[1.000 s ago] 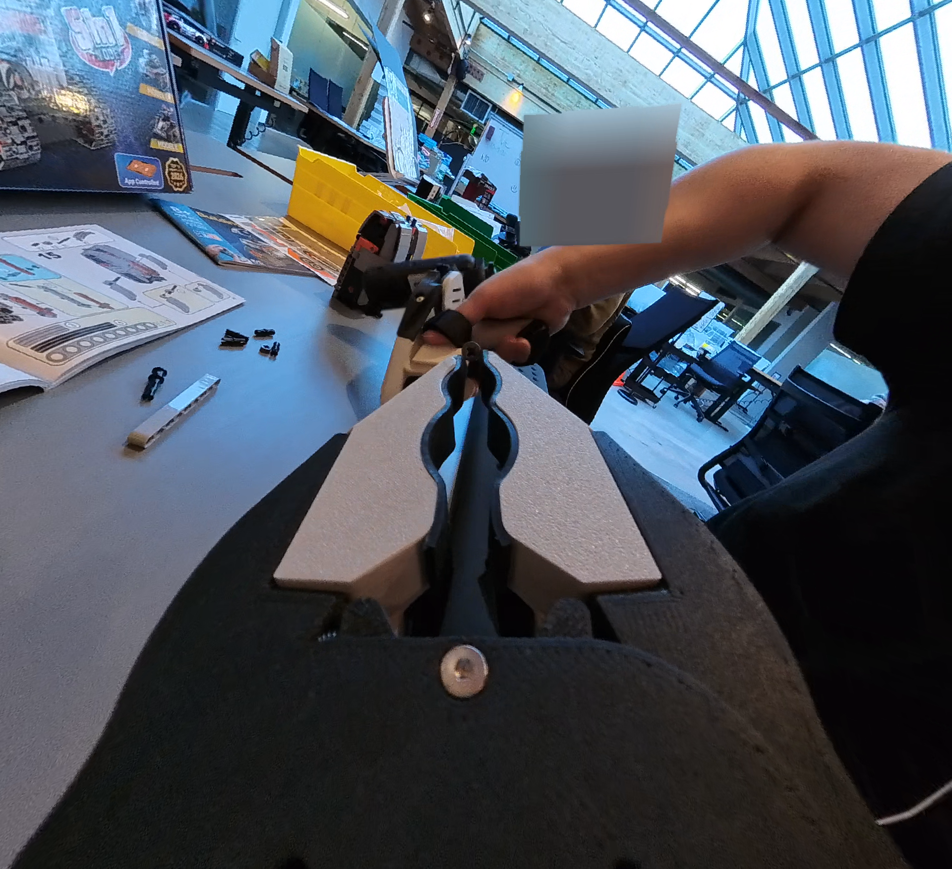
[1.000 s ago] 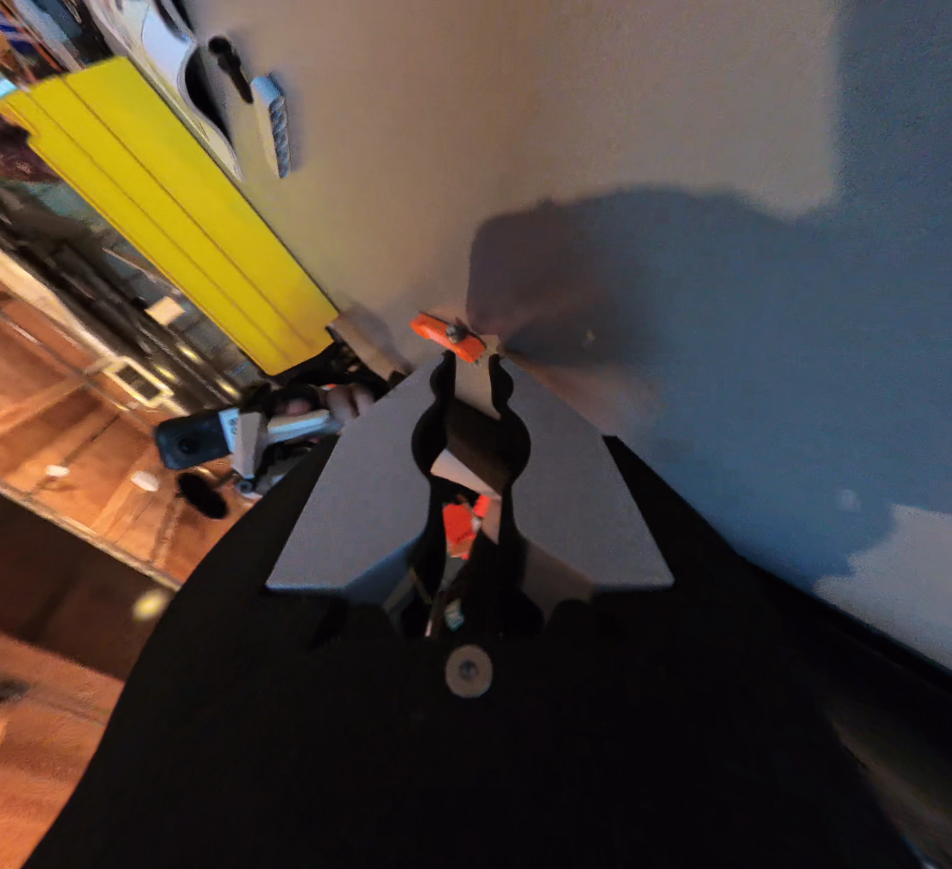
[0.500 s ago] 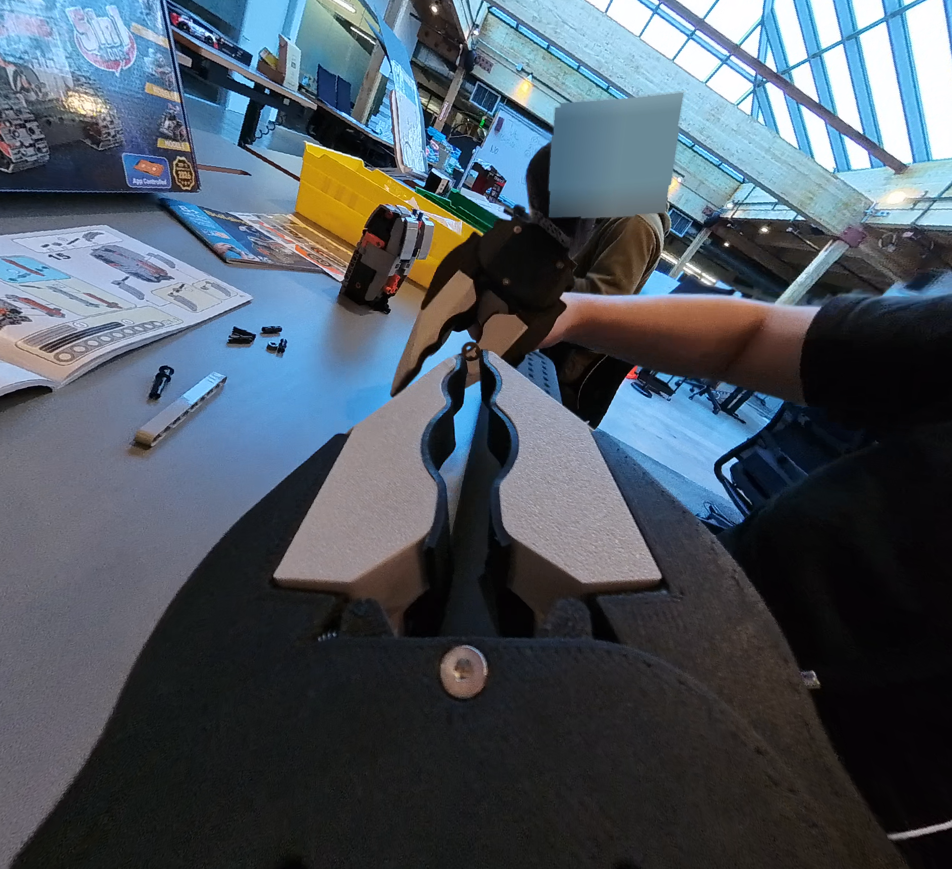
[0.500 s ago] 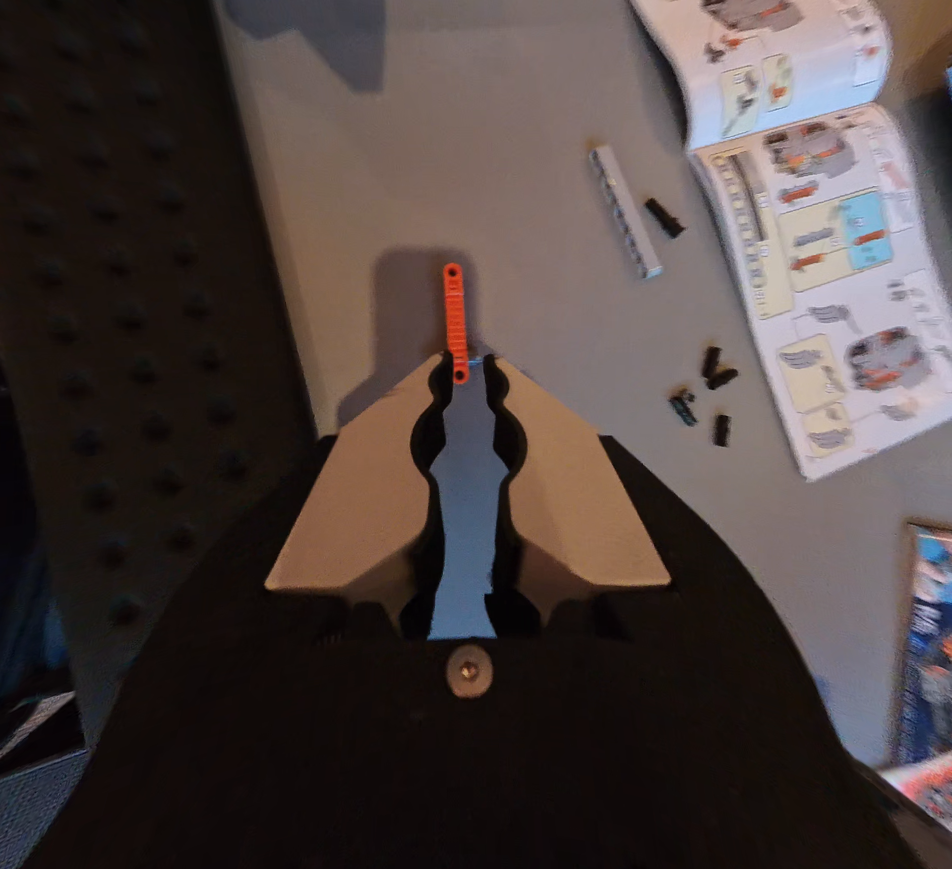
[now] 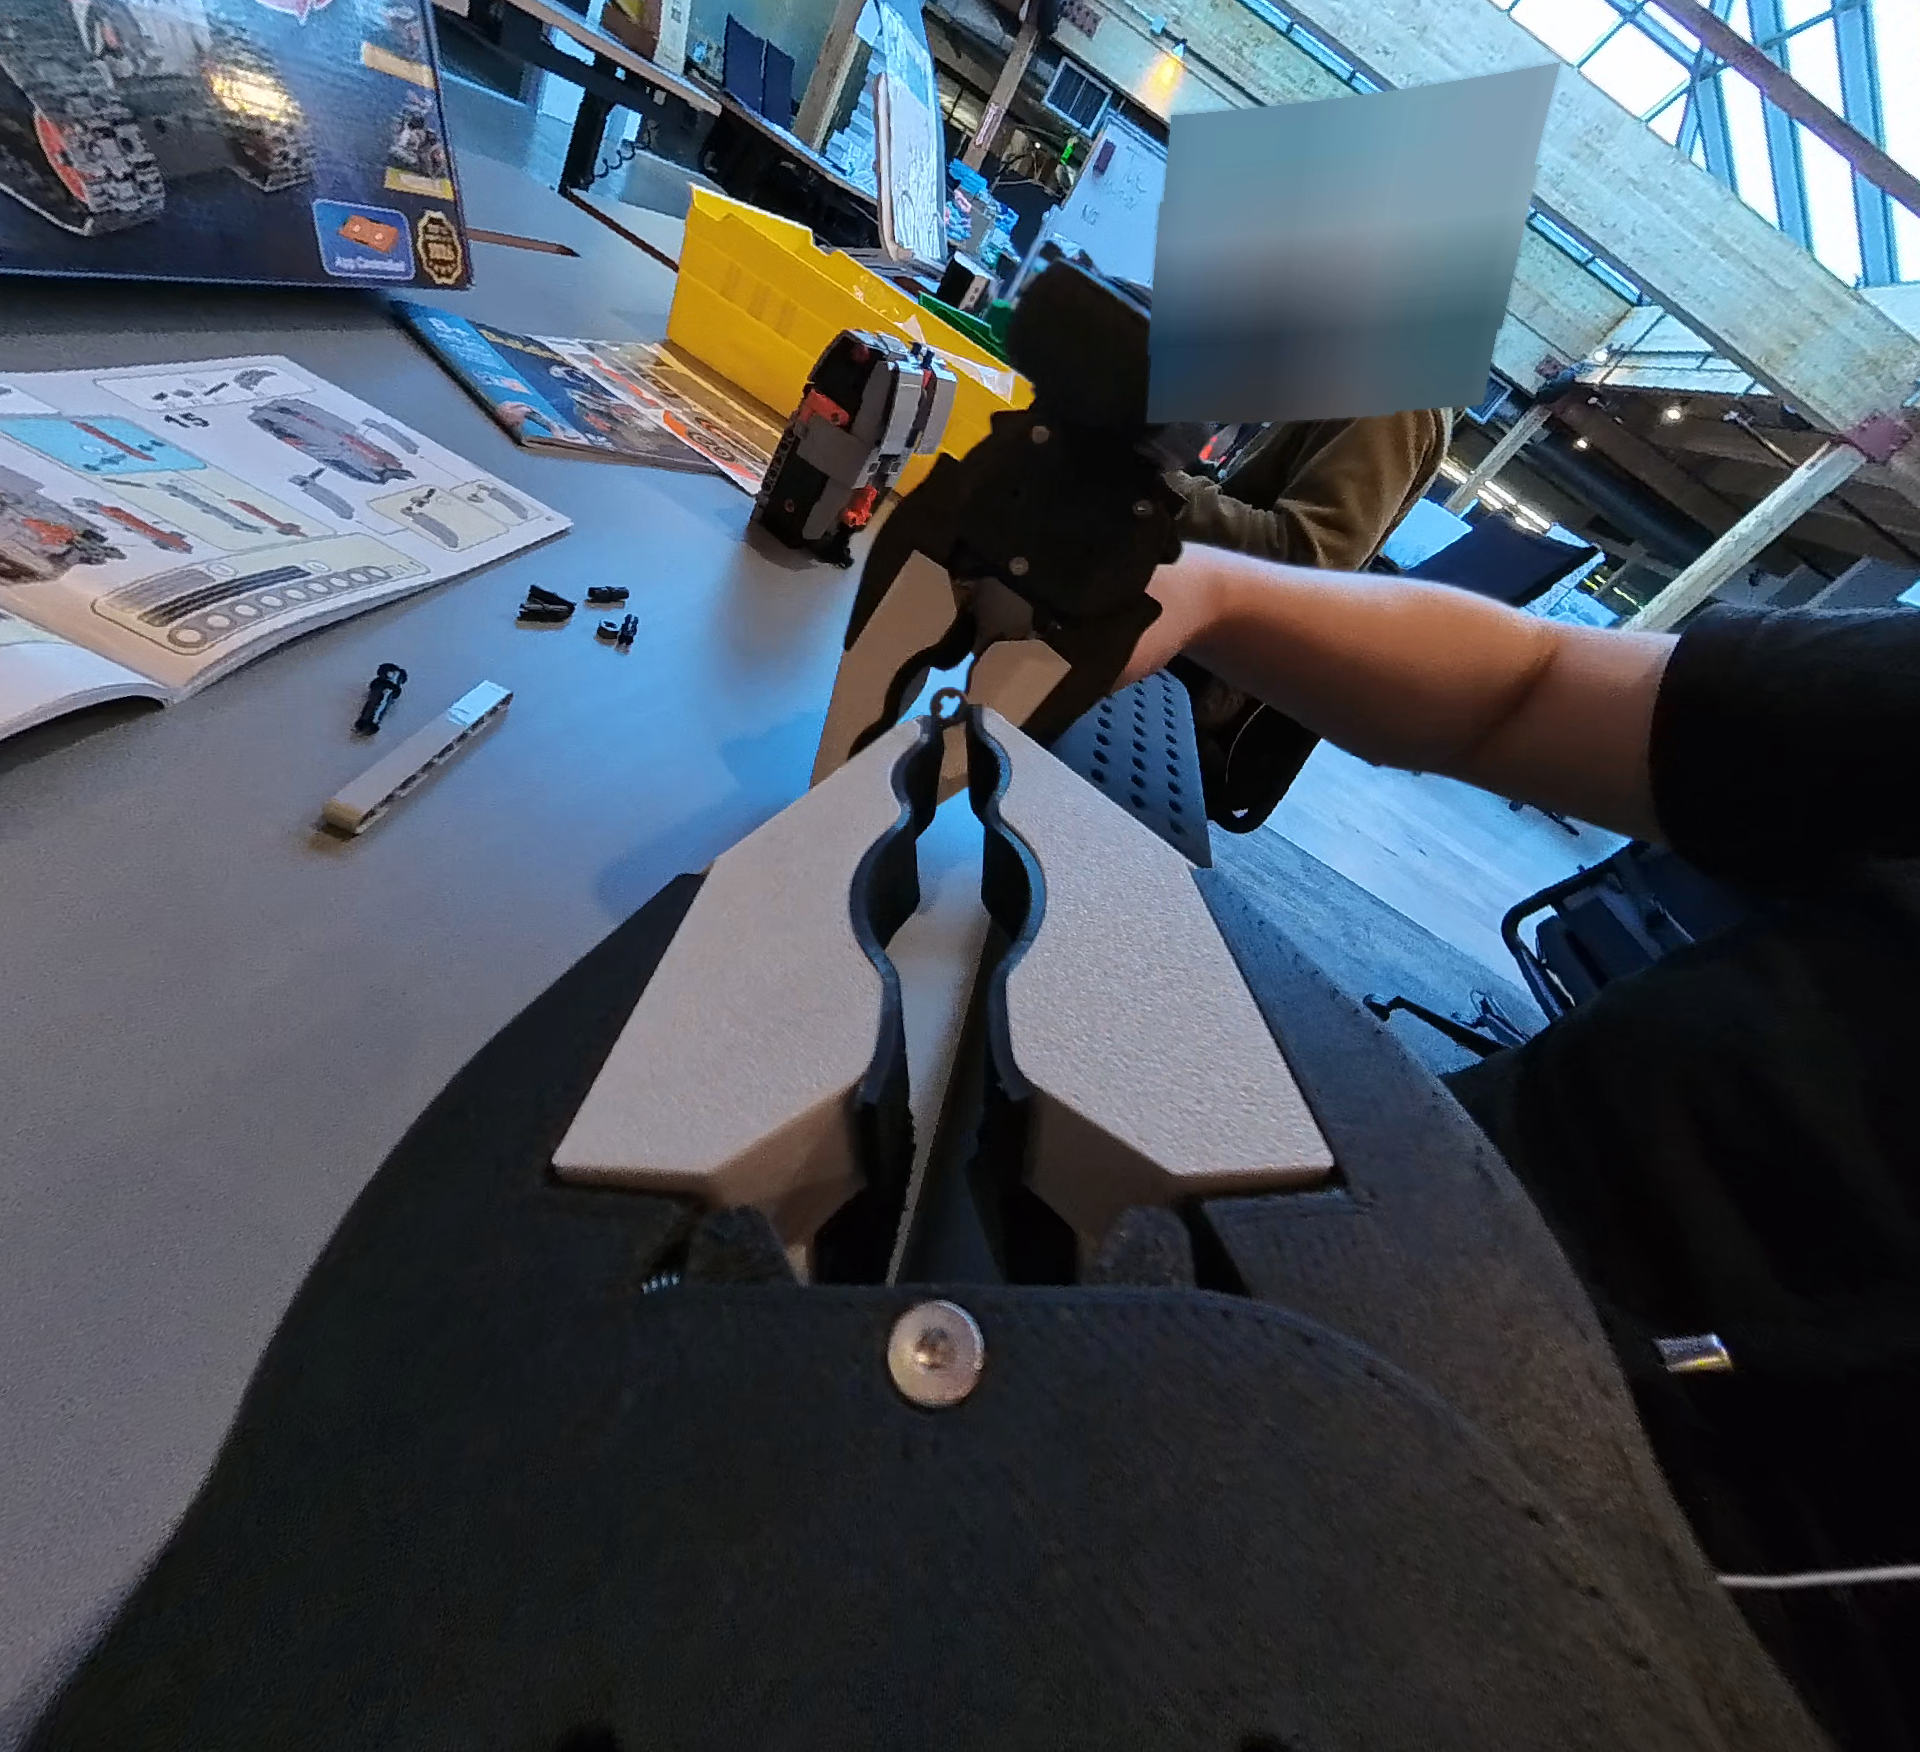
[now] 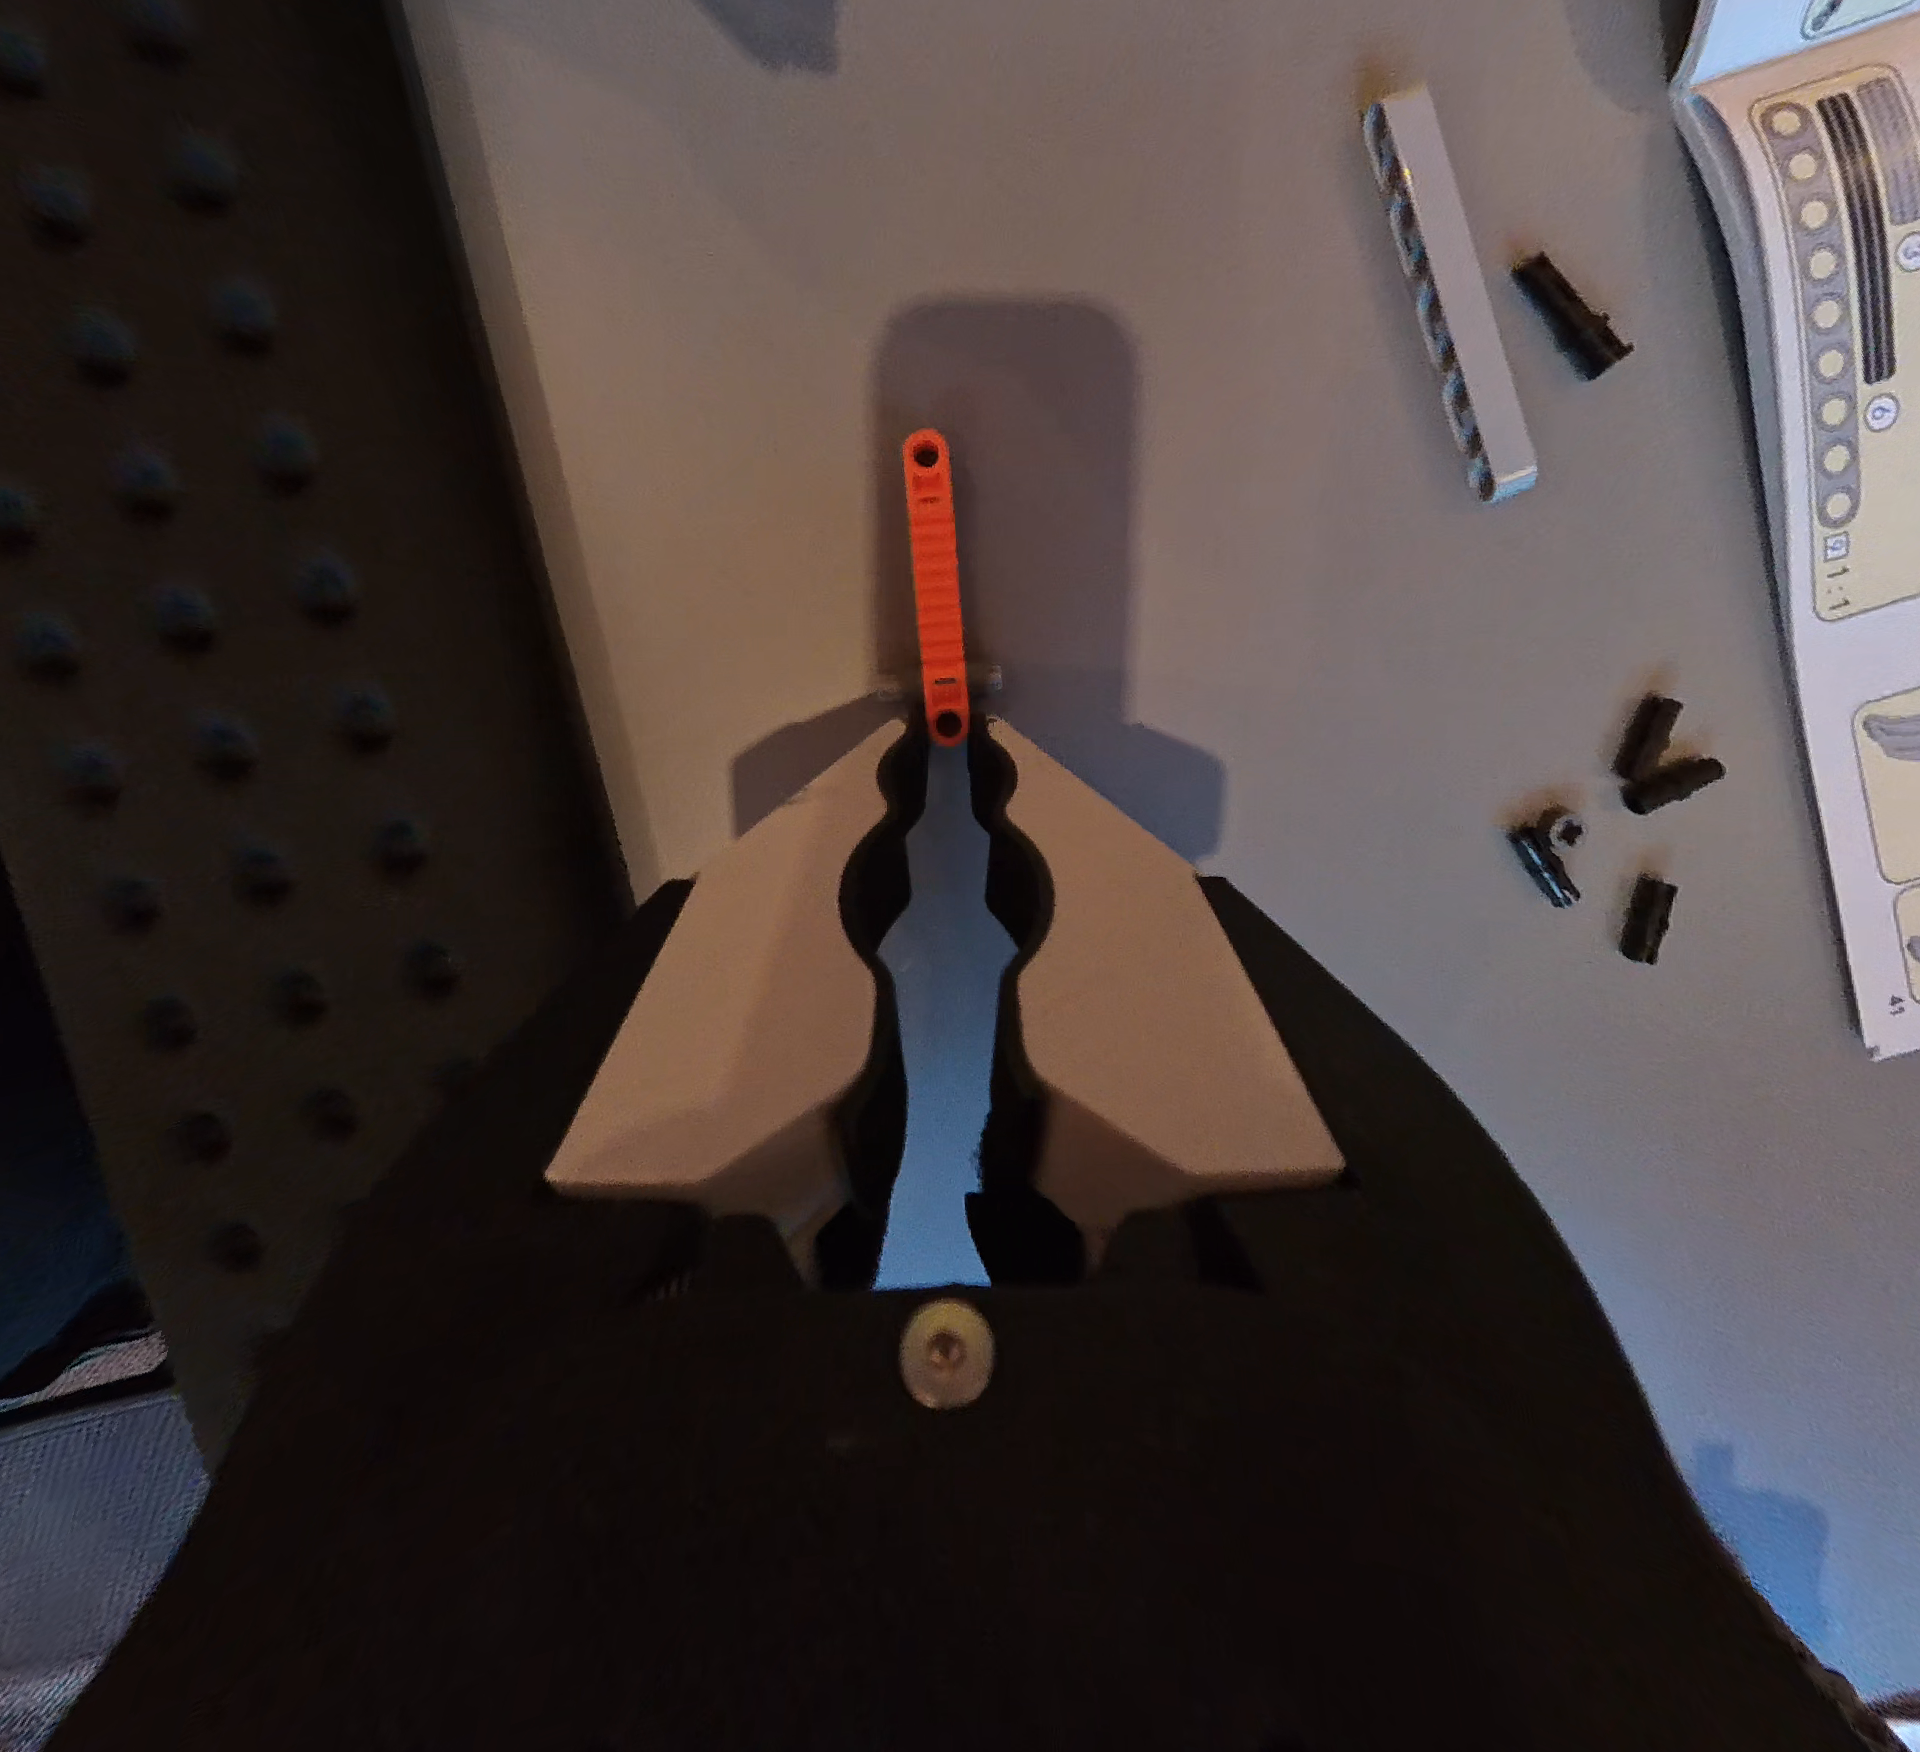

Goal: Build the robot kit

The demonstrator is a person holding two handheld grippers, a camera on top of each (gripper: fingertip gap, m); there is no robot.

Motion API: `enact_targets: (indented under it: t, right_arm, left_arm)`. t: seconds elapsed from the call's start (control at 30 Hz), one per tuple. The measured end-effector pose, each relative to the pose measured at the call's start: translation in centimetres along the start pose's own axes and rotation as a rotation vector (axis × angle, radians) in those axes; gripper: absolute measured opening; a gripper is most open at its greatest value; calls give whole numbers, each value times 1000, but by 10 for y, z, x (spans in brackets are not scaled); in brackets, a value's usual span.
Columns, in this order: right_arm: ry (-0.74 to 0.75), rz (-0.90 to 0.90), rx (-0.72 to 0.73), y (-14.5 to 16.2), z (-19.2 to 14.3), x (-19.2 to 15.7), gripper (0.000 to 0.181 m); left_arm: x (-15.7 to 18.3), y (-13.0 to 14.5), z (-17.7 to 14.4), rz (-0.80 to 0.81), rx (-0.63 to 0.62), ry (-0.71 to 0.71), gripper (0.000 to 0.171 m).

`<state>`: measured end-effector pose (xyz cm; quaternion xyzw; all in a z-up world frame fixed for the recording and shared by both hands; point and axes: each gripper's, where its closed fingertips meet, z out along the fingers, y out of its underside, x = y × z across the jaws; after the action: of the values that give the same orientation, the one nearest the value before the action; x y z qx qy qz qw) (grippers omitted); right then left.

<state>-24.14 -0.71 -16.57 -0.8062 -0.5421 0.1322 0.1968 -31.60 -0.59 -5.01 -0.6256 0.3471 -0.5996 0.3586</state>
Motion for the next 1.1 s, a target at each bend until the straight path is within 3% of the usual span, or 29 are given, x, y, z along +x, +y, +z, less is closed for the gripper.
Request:
enact_targets:
  t: [0.13, 0.3, 0.43, 0.67, 0.83, 1.0, 1.1]
  right_arm:
    - [84, 56, 75, -7, 0, 5, 5]
    - [166, 320, 413, -37, -21, 12, 5]
    - [205, 422, 397, -24, -12, 12, 5]
    - [261, 551, 525, -1, -62, 44, 5]
    - [300, 604, 487, 25, -68, 61, 5]
    - [314, 619, 488, 24, -57, 60, 5]
    - [325, 597, 566, 11, -59, 56, 5]
  left_arm:
    - [-8, -4, -1, -23, 23, -60, 0]
    - [-8, -9, 4, -14, 62, -110, 0]
    - [-24, 7, 6, -28, -54, -196, 0]
    - [-35, 4, -15, -38, -21, -276, 0]
    - [-49, 4, -21, -83, -29, -304, 2]
    - [-47, 9, -3, -145, -53, -278, 13]
    - [-39, 6, 22, -208, -32, -230, 15]
